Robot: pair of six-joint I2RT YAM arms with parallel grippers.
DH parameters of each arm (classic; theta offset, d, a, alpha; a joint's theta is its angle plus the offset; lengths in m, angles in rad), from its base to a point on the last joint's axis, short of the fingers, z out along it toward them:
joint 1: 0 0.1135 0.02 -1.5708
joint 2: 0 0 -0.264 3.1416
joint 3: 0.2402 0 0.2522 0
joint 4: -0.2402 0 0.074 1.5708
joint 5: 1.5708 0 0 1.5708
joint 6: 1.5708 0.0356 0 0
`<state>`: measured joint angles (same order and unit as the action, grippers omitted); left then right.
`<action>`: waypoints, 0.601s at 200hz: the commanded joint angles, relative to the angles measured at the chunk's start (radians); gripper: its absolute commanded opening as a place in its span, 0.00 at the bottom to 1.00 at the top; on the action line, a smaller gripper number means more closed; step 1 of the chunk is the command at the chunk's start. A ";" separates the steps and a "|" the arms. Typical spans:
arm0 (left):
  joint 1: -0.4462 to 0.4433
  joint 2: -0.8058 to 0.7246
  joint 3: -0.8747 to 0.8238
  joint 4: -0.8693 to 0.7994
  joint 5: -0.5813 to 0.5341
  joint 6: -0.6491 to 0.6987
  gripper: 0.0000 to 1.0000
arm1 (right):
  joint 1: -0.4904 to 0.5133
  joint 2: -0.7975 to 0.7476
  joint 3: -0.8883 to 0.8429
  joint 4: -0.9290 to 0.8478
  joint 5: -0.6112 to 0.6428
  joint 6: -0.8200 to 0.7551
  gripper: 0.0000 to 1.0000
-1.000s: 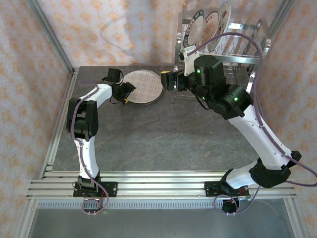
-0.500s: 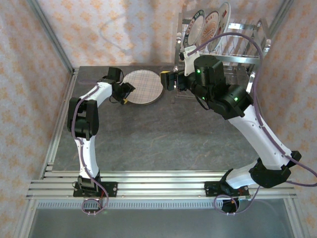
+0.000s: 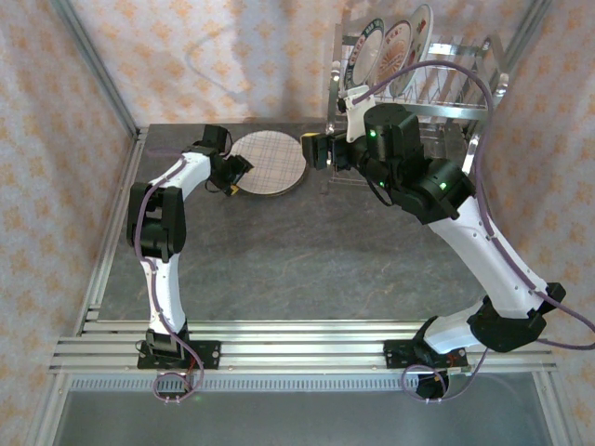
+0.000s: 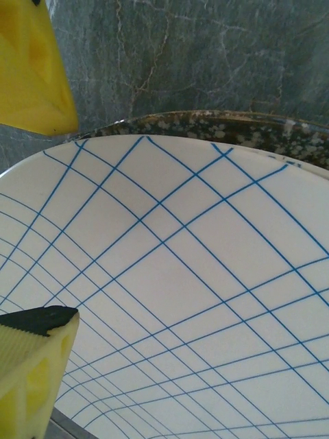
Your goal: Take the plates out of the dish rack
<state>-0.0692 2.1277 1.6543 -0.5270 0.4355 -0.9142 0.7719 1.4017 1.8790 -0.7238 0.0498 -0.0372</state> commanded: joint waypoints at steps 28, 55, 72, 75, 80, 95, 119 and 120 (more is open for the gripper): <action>0.004 -0.075 0.015 -0.025 -0.050 -0.001 0.70 | -0.035 0.009 0.121 -0.098 0.241 0.034 0.95; -0.023 -0.156 0.010 -0.012 -0.068 -0.017 0.72 | -0.147 0.017 0.202 -0.164 0.290 0.074 0.92; -0.048 -0.212 0.010 -0.003 -0.080 -0.030 0.73 | -0.226 0.019 0.232 -0.182 0.310 0.087 0.90; -0.055 -0.213 0.010 0.000 -0.082 -0.031 0.73 | -0.242 0.021 0.239 -0.185 0.311 0.092 0.90; -0.064 -0.248 0.011 0.004 -0.084 -0.031 0.73 | -0.268 0.023 0.249 -0.191 0.310 0.102 0.89; -0.095 -0.296 0.024 0.008 -0.098 -0.029 0.73 | -0.360 0.037 0.285 -0.191 0.279 0.128 0.87; -0.155 -0.372 0.029 0.044 -0.122 -0.021 0.74 | -0.479 0.095 0.359 -0.173 0.187 0.145 0.85; -0.157 -0.375 0.029 0.047 -0.122 -0.021 0.74 | -0.482 0.098 0.363 -0.172 0.184 0.145 0.85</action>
<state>-0.1768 1.8229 1.6554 -0.5179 0.3649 -0.9337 0.3729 1.4464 2.1685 -0.8833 0.2909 0.0658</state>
